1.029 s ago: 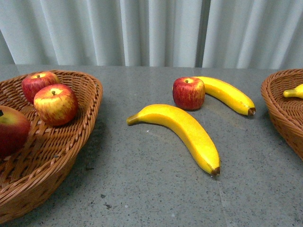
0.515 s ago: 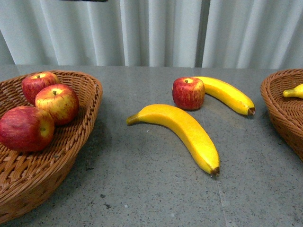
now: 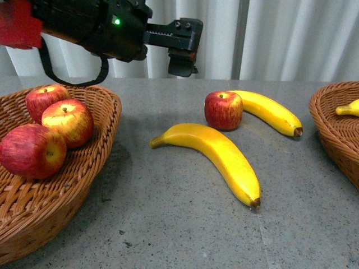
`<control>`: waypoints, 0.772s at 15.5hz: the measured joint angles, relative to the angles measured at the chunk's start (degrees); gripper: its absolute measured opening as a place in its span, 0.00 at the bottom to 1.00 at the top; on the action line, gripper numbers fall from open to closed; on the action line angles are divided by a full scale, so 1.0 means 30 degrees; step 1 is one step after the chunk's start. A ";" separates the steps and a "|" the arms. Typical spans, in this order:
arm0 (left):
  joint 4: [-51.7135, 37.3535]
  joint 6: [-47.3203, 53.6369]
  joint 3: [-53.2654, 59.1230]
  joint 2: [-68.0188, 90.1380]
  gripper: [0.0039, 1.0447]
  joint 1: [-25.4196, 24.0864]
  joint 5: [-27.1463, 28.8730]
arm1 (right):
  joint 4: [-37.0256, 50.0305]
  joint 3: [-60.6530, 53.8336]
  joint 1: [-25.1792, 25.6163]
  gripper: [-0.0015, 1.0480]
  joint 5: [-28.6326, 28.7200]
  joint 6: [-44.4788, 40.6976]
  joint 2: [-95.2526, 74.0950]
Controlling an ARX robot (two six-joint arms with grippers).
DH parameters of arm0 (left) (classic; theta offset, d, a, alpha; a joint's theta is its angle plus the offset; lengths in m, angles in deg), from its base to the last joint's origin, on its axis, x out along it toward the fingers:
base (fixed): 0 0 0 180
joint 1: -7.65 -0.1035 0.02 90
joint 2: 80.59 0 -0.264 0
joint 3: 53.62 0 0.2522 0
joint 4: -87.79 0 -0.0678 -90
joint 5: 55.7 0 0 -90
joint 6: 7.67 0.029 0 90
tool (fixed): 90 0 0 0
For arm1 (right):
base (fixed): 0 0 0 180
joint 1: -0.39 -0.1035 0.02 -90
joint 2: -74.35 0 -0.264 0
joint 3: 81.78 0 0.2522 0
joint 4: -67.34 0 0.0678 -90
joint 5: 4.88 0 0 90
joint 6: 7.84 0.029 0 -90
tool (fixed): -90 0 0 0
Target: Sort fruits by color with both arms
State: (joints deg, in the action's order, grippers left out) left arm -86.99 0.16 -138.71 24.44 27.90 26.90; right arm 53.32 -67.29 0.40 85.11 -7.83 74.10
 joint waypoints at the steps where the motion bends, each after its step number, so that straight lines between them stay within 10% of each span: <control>1: -0.0015 0.0270 -0.0423 0.0627 0.94 0.0124 -0.0146 | 0.0000 0.0000 0.0000 0.94 0.0000 0.0000 0.0000; 12: -0.0437 0.2412 -0.3468 0.4648 0.94 0.0962 -0.2535 | 0.0000 0.0000 0.0000 0.94 0.0000 0.0000 0.0000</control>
State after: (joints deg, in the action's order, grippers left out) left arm -88.30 7.40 -149.12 38.38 30.78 19.30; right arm 53.32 -67.29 0.40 85.11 -7.83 74.10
